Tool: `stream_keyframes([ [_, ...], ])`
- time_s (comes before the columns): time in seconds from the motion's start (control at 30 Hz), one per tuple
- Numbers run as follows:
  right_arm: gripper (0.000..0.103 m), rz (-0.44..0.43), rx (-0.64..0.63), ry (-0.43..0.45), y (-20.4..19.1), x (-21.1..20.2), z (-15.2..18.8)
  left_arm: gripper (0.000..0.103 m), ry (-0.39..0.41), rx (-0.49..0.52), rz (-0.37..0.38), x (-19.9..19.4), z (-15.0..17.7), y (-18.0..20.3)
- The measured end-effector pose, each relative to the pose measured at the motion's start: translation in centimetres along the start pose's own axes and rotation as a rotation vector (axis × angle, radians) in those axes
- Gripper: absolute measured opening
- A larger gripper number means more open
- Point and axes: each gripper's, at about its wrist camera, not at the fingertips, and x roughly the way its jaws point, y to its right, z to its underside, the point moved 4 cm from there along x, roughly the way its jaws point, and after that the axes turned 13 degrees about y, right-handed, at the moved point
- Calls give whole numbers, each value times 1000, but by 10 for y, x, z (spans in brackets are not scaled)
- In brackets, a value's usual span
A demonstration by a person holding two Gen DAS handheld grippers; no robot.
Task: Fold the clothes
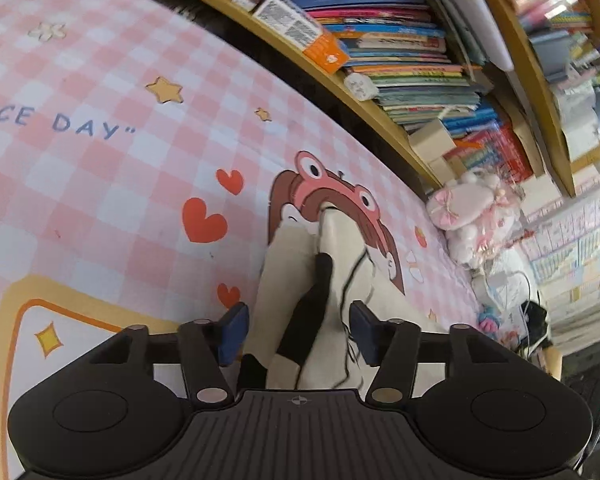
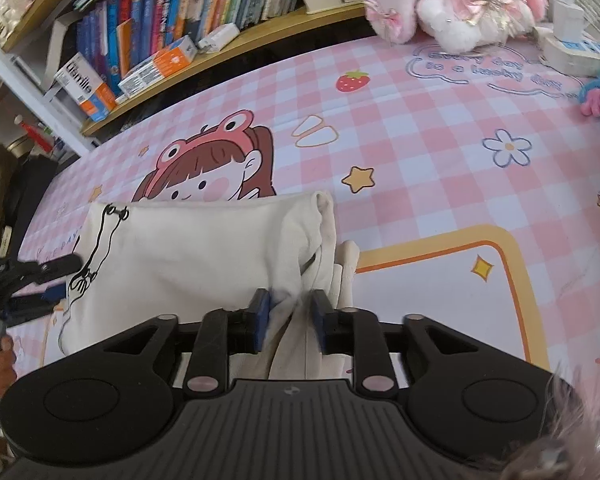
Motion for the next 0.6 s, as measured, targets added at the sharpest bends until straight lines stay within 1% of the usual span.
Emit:
stream_keyframes([
  [0.03, 41, 8, 16, 5, 1, -3, -1, 56, -5, 5, -5, 0, 2, 1],
  [0.07, 43, 8, 36, 6, 3, -6, -2, 56, -11, 9, -11, -1, 3, 1],
  [0.13, 51, -6, 83, 2, 8, -13, -2, 56, -21, 12, -24, -1, 7, 2],
  [0.2, 53, -25, 144, -18, 13, -18, 0, 56, -28, -1, -43, 0, 10, -1],
  [0.27, 53, -39, 197, -44, 17, -19, 5, 56, -31, -19, -52, 1, 12, -2],
  [0.33, 53, -37, 237, -70, 19, -17, 10, 56, -28, -38, -53, 1, 13, -3],
  [0.5, 52, -42, 280, -104, 16, -11, 17, 52, -21, -95, -61, 0, 14, -6],
  [0.57, 50, -41, 236, -92, 10, -10, 16, 44, -21, -110, -73, 0, 15, -7],
  [0.6, 43, -40, 209, -84, 6, -10, 15, 38, -22, -109, -80, 0, 16, -6],
])
